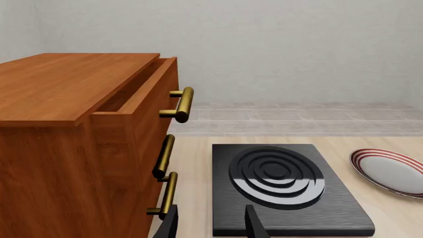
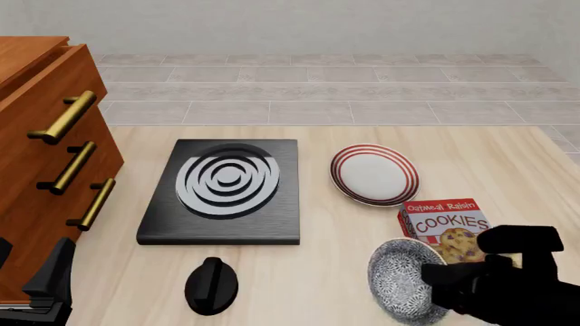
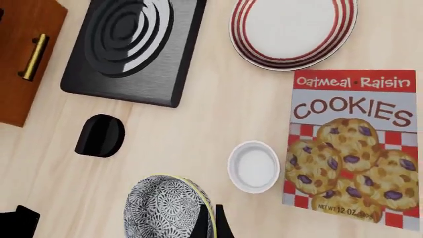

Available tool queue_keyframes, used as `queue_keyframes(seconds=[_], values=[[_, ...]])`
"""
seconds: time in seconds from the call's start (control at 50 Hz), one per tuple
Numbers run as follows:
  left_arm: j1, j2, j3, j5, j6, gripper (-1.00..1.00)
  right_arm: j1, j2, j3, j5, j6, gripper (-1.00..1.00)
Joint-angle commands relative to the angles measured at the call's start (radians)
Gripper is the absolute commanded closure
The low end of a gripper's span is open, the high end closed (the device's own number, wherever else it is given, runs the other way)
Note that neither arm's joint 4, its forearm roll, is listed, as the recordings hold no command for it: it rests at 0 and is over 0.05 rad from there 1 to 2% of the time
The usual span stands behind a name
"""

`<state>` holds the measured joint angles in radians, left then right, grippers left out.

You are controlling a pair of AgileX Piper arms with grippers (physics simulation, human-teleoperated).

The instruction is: Pick the akita bowl next to the ramekin and place it on the plate.

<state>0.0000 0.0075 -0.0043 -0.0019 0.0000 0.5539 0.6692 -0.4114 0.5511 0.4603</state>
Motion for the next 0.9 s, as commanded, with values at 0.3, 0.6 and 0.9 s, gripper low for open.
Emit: queue_keyframes(seconds=[0.3, 0.6, 0.9], values=[[0.0, 0.0, 0.0, 0.0, 0.0, -1.0, -0.052, 0.007, -0.067, -0.011, 0.025, 1.0], [0.0, 0.0, 0.0, 0.0, 0.0, -1.0, -0.087, 0.021, -0.094, -0.028, 0.029, 1.0], [0.0, 0.0, 0.0, 0.0, 0.0, -1.0, -0.124, 0.043, -0.1, -0.063, 0.036, 1.0]])
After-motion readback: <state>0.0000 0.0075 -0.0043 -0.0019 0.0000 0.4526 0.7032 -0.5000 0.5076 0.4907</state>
